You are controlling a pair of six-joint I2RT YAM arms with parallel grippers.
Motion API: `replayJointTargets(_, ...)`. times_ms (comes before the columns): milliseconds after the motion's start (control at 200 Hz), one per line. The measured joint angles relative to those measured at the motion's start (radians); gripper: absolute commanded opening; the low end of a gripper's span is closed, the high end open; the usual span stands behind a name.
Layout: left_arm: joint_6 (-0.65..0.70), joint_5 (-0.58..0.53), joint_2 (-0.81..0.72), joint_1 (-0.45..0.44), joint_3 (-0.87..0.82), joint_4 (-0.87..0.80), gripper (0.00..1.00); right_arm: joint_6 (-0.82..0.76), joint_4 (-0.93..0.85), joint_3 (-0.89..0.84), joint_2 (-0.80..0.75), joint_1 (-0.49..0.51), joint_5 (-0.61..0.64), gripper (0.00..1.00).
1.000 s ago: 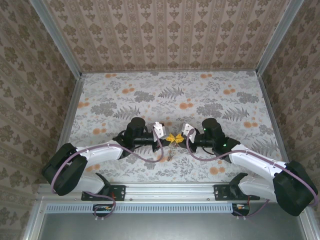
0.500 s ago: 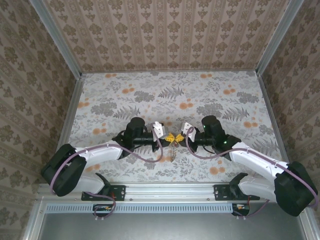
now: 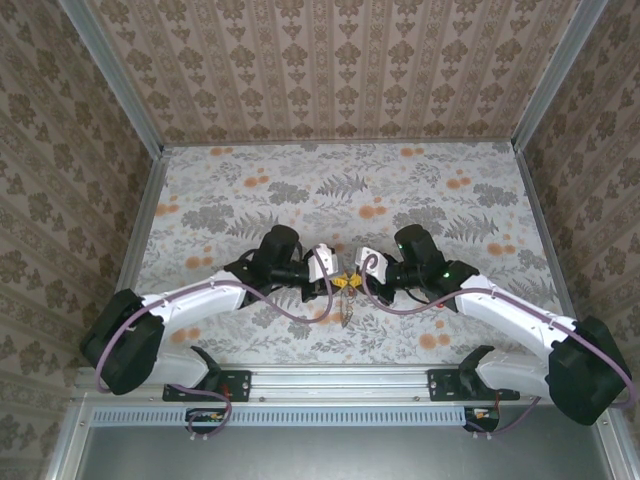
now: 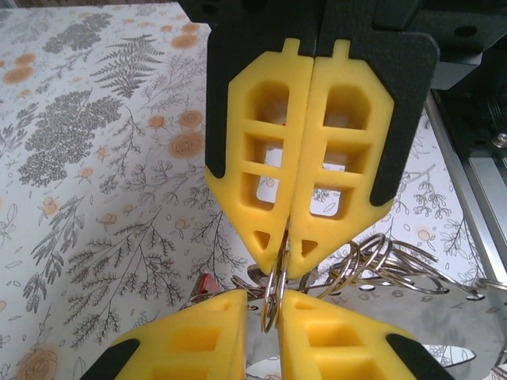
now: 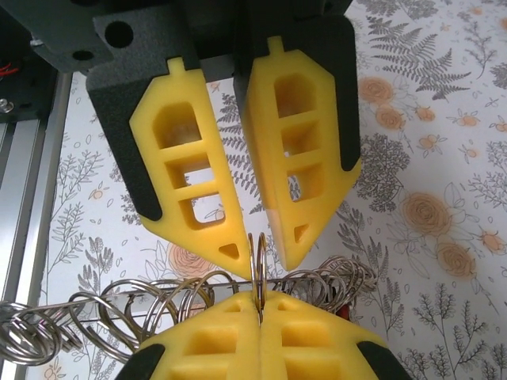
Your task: Put the keys on the keyring
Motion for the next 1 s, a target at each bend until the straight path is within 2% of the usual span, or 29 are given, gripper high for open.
replayJointTargets(320,0.023,0.000,0.004,0.000,0.033,-0.044,0.16,-0.026,-0.035,0.034,0.010,0.011,0.022,0.00)
replayJointTargets(385,0.025,0.000,0.009,0.000,0.040,-0.053,0.12,-0.026,-0.036,0.035,0.011,0.013,0.026,0.00)
replayJointTargets(470,0.030,0.003,0.016,-0.002,0.047,-0.063,0.00,-0.030,-0.042,0.038,0.014,0.013,0.038,0.00)
replayJointTargets(680,0.024,0.005,0.020,-0.003,0.044,-0.052,0.00,-0.029,-0.040,0.035,0.013,0.013,0.051,0.08)
replayJointTargets(790,-0.032,0.023,0.018,0.009,-0.003,0.049,0.00,0.018,0.067,-0.026,-0.005,-0.008,0.031,0.14)
replayJointTargets(1000,-0.147,0.067,0.018,0.024,-0.084,0.222,0.00,0.138,0.286,-0.142,-0.010,-0.027,-0.023,0.14)
